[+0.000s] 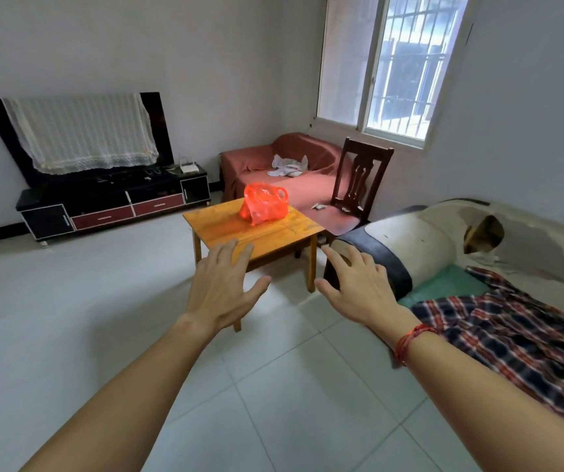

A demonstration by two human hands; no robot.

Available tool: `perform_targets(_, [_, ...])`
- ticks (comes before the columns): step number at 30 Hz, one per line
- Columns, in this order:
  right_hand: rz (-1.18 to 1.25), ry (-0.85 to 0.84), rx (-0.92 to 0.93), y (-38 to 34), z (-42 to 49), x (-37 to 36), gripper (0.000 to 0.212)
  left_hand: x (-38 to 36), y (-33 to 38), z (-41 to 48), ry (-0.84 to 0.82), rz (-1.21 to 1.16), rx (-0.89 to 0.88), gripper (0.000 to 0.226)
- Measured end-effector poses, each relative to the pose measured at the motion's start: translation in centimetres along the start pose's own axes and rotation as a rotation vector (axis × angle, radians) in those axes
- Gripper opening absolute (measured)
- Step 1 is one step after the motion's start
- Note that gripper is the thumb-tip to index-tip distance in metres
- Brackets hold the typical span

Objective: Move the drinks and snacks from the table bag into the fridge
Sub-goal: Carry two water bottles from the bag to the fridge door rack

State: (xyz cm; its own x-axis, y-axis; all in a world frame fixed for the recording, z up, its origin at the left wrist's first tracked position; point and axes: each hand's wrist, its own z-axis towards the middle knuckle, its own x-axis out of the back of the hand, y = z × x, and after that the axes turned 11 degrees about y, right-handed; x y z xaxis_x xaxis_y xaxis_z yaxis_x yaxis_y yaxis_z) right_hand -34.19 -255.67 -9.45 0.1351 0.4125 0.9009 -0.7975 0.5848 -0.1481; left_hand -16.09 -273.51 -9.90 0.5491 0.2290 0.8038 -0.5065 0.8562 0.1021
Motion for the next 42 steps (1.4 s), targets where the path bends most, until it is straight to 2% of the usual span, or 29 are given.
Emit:
perform_targets(13, [-0.017,-0.073,0.032,6.9,20.2,-11.3,0.067,-15.0,-2.9,17.6,-0.076,0.007,0.050,0.084])
perform_targets(23, [-0.012,-0.113,0.061,11.2,35.5,-16.9,0.068,-23.6,-4.6,31.3,-0.057,0.023,0.093,0.081])
perform_targets(28, [-0.020,-0.122,0.065,12.5,41.7,-20.1,0.067,-29.4,-5.9,35.8,-0.106,0.022,0.101,0.080])
perform_targets(42, [-0.060,-0.231,0.073,13.5,62.3,-34.2,0.072,-46.5,-16.1,51.3,-0.190,-0.023,0.143,0.078])
